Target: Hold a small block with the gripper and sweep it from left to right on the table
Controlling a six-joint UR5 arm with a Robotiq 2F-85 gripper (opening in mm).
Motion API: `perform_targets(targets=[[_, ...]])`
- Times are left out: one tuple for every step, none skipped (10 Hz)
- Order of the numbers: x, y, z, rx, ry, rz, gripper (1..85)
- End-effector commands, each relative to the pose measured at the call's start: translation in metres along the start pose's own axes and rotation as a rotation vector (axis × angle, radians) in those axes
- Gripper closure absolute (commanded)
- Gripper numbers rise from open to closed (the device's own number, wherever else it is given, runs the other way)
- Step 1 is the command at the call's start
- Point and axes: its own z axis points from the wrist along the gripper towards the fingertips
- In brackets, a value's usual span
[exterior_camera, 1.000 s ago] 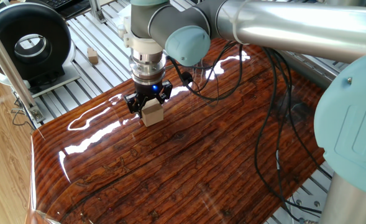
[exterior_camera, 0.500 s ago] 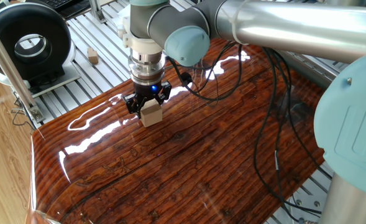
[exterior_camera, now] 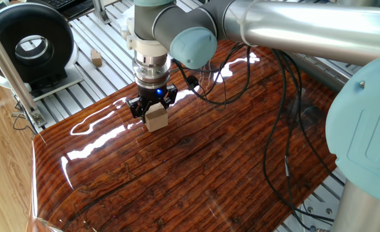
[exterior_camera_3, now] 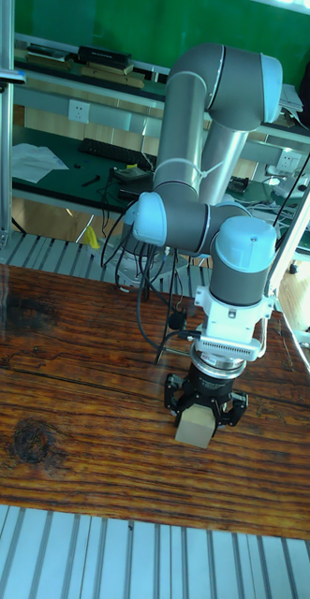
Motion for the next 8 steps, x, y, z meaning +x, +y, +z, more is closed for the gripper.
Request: perform_targets(targets=[[-0.0005,0.0038,-0.0003,-0.010,0.001,0.014,84.7],[-0.0004,0.0041,0.0000,-0.010,0.001,0.014,84.7],[-0.0003,0.0050,-0.0001,-0.013,0.002,0.016,84.7],[0.0000,0.0063,-0.0003,-0.017,0.003,0.016,84.7],[0.0002,0.0071,-0.0004,-0.020,0.003,0.016,84.7],[0.0008,0.0078,-0.0006,-0.023,0.005,0.018,84.7],[0.0011,0.0091,-0.0011,-0.027,0.006,0.018,84.7],[0.0015,0.0107,-0.0014,-0.033,0.008,0.020,84.7]])
